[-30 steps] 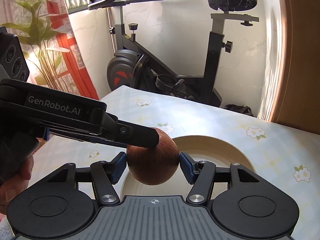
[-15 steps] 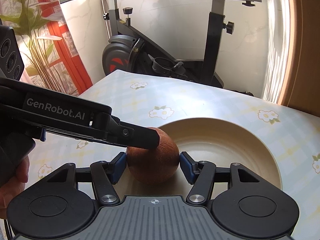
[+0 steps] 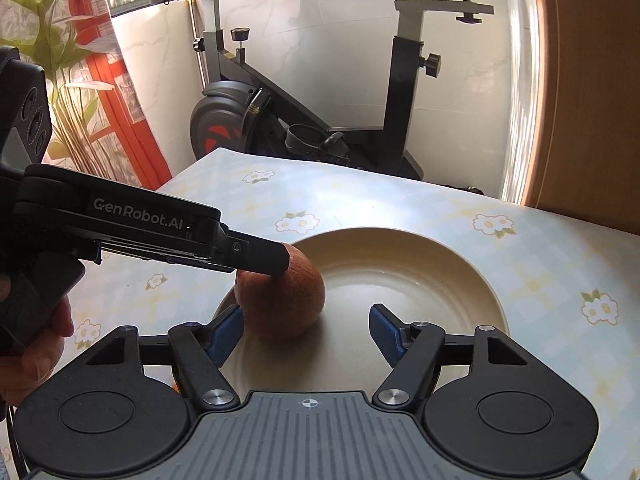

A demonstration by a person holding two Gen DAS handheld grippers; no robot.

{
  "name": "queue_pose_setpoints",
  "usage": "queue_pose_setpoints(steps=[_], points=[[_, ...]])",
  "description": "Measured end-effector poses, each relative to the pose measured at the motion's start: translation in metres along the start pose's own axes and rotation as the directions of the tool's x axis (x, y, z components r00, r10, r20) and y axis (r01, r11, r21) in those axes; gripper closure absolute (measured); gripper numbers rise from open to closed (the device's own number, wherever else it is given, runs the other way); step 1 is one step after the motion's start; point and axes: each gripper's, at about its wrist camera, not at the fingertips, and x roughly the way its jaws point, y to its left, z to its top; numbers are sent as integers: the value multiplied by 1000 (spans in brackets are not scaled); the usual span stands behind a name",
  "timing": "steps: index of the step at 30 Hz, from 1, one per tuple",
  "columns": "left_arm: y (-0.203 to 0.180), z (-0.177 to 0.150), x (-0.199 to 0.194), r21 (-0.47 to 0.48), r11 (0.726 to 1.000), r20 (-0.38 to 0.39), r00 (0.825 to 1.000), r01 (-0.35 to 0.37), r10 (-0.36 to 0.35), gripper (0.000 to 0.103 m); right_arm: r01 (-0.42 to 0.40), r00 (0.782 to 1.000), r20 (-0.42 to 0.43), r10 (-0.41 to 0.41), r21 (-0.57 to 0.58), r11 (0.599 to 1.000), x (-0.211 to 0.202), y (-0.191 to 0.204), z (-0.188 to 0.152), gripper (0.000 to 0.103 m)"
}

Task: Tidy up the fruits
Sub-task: 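Lower the red apple onto the cream plate and open the left tool, then withdraw the left tool from the plate while the right tool approaches a tangerine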

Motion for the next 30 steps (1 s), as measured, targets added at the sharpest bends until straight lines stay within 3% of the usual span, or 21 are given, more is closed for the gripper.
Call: queue_pose_setpoints(steps=[3, 8, 14, 25, 30], points=[[-8, -3, -9, 16, 998, 30, 998, -54, 54, 48, 19, 999, 32, -18, -2, 1000, -25, -3, -8, 37], [-18, -12, -30, 38, 996, 102, 991, -86, 82, 48, 71, 996, 60, -72, 18, 997, -55, -2, -32, 40], [-35, -32, -61, 132, 981, 161, 980, -140, 119, 48, 108, 983, 146, -113, 43, 993, -95, 7, -58, 42], [-39, -76, -120, 143, 969, 260, 953, -200, 159, 48, 198, 967, 167, -190, -32, 980, -137, 15, -101, 46], [-36, -89, -135, 77, 977, 287, 943, -201, 171, 48, 207, 965, 165, -202, -10, 978, -151, 9, -113, 46]])
